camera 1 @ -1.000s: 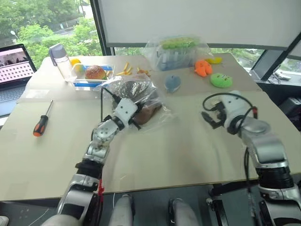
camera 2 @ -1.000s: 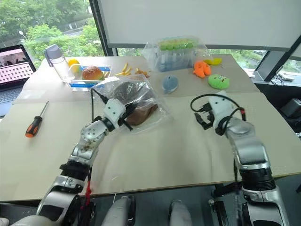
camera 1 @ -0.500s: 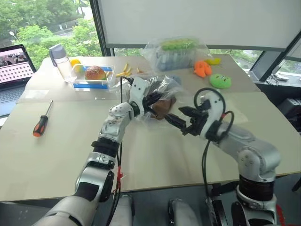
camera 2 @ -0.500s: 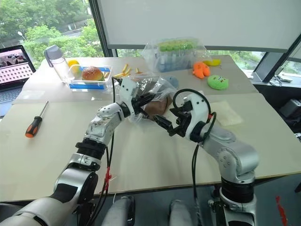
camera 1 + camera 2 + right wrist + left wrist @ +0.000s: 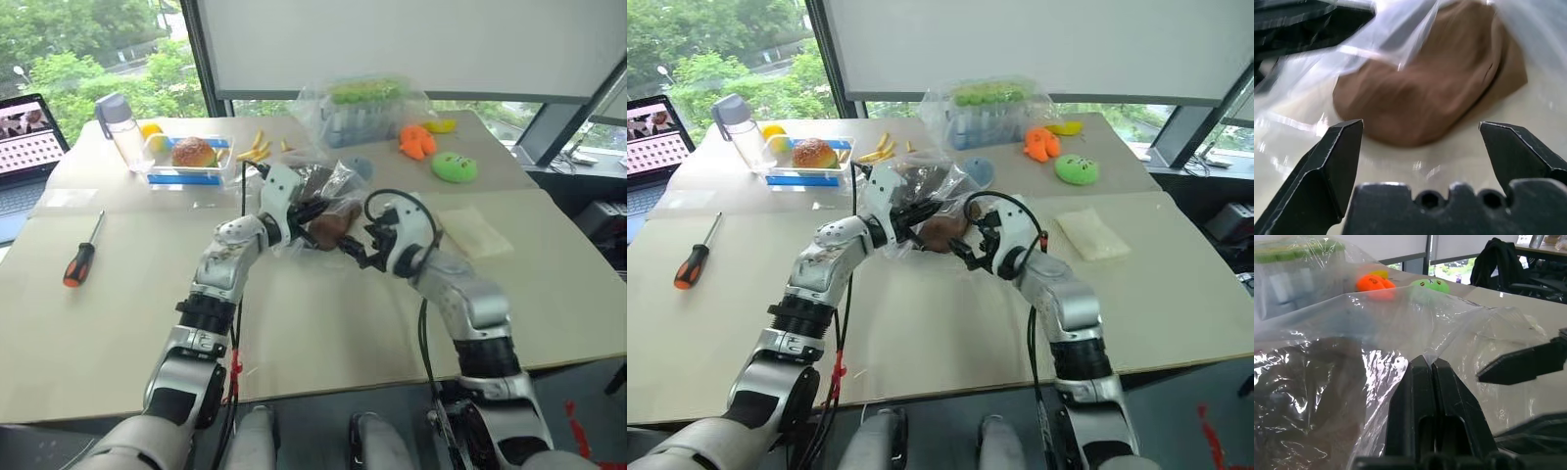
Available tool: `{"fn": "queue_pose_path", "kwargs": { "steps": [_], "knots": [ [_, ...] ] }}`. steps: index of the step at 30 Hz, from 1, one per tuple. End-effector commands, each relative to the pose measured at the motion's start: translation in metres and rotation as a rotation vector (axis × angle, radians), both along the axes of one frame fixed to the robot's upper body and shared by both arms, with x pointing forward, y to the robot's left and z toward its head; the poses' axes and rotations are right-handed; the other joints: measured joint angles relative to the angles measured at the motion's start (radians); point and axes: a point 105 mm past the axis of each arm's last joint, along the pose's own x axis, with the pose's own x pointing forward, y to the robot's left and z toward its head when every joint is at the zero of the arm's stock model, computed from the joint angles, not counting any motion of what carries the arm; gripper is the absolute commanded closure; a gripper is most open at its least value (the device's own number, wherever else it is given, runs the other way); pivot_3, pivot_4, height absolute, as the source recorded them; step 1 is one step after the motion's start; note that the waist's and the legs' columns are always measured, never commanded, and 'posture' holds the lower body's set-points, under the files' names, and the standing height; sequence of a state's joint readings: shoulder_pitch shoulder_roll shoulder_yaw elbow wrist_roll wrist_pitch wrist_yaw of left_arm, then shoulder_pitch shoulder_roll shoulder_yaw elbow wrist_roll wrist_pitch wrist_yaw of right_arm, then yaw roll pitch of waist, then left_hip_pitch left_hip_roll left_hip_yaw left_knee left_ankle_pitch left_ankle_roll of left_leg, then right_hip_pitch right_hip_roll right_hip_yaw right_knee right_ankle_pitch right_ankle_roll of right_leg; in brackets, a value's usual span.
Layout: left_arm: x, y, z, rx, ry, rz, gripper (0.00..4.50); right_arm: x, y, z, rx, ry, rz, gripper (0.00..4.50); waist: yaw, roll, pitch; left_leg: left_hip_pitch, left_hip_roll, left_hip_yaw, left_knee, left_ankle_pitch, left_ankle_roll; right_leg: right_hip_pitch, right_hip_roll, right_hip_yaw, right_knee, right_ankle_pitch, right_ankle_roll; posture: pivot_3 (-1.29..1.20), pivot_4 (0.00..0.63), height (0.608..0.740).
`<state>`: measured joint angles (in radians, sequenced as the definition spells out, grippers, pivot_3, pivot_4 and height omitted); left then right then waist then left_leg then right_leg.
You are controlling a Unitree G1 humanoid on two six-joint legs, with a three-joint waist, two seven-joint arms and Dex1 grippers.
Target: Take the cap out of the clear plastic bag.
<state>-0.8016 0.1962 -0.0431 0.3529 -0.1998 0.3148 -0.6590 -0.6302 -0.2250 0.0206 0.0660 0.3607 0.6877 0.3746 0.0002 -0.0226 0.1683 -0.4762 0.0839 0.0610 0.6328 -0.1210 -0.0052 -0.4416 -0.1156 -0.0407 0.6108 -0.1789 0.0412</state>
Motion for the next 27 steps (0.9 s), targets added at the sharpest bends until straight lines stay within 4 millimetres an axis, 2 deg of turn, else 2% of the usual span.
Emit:
{"fn": "queue_pose_path", "kwargs": {
  "steps": [1, 3, 9, 15, 16, 20, 21, 22, 27],
  "knots": [
    [-0.001, 0.004, 0.026, -0.082, -0.075, 0.03, 4.46, 0.016, 0.012, -0.013, -0.035, -0.015, 0.028, 0.0, -0.006, 0.0, 0.0, 0.0, 0.0, 0.0, 0.0, 0.0, 0.0, 0.0, 0.001, 0.0, 0.0, 0.0, 0.0, 0.0, 0.15, 0.74],
    [0.001, 0.006, 0.026, -0.099, -0.074, 0.05, 4.46, 0.019, 0.019, -0.019, -0.012, 0.0, 0.05, 0.0, -0.007, 0.0, 0.0, 0.0, 0.0, -0.001, 0.0, 0.0, 0.0, 0.0, 0.001, 0.0, 0.0, 0.0, 0.0, 0.0, 0.15, 0.74],
    [0.004, 0.013, 0.026, -0.139, -0.065, 0.097, 4.46, 0.041, 0.035, -0.032, -0.103, -0.006, 0.037, 0.0, -0.017, 0.0, 0.0, 0.0, 0.0, -0.001, 0.0, 0.003, 0.004, 0.0, 0.001, 0.001, 0.0, 0.003, 0.005, 0.0, 0.15, 0.74],
    [0.004, 0.017, 0.026, -0.145, -0.067, 0.118, 4.46, 0.052, 0.037, -0.032, -0.077, -0.012, 0.001, 0.0, -0.018, 0.0, 0.0, 0.001, 0.0, -0.002, -0.004, 0.003, 0.004, -0.001, 0.002, 0.001, 0.0, 0.003, 0.005, 0.0, 0.15, 0.74],
    [0.004, 0.017, 0.025, -0.146, -0.066, 0.119, 4.5, 0.054, 0.037, -0.032, -0.054, -0.01, -0.01, 0.5, -0.018, 0.0, 0.0, 0.001, 0.0, -0.002, -0.004, 0.003, 0.004, 0.0, 0.003, 0.001, 0.0, 0.003, 0.004, 0.0, 0.15, 0.74],
    [0.002, 0.018, 0.023, -0.148, -0.064, 0.122, 4.5, 0.054, 0.039, -0.034, 0.001, 0.009, -0.009, 1.53, -0.018, 0.0, 0.0, 0.001, 0.0, -0.002, -0.004, 0.003, 0.003, 0.0, 0.002, 0.001, 0.0, 0.003, 0.005, 0.0, 0.15, 0.74],
    [0.002, 0.018, 0.023, -0.149, -0.063, 0.123, 4.5, 0.054, 0.039, -0.035, 0.007, 0.01, -0.013, 2.03, -0.018, 0.0, 0.0, 0.001, 0.0, -0.002, -0.004, 0.003, 0.003, 0.0, 0.002, 0.001, 0.0, 0.003, 0.005, 0.0, 0.15, 0.74],
    [0.002, 0.018, 0.023, -0.149, -0.063, 0.124, 4.5, 0.055, 0.038, -0.035, 0.018, 0.007, -0.021, 2.34, -0.017, 0.0, 0.0, 0.001, 0.0, -0.002, -0.004, 0.003, 0.003, 0.0, 0.002, 0.001, 0.0, 0.003, 0.004, 0.0, 0.15, 0.74],
    [0.002, 0.017, 0.021, -0.148, -0.059, 0.125, 4.5, 0.058, 0.029, -0.02, 0.098, -0.024, -0.05, 4.07, -0.018, 0.0, 0.0, 0.001, 0.0, -0.002, -0.004, 0.003, 0.003, 0.0, 0.002, 0.001, 0.0, 0.003, 0.004, 0.0, 0.15, 0.74]
  ]
}}
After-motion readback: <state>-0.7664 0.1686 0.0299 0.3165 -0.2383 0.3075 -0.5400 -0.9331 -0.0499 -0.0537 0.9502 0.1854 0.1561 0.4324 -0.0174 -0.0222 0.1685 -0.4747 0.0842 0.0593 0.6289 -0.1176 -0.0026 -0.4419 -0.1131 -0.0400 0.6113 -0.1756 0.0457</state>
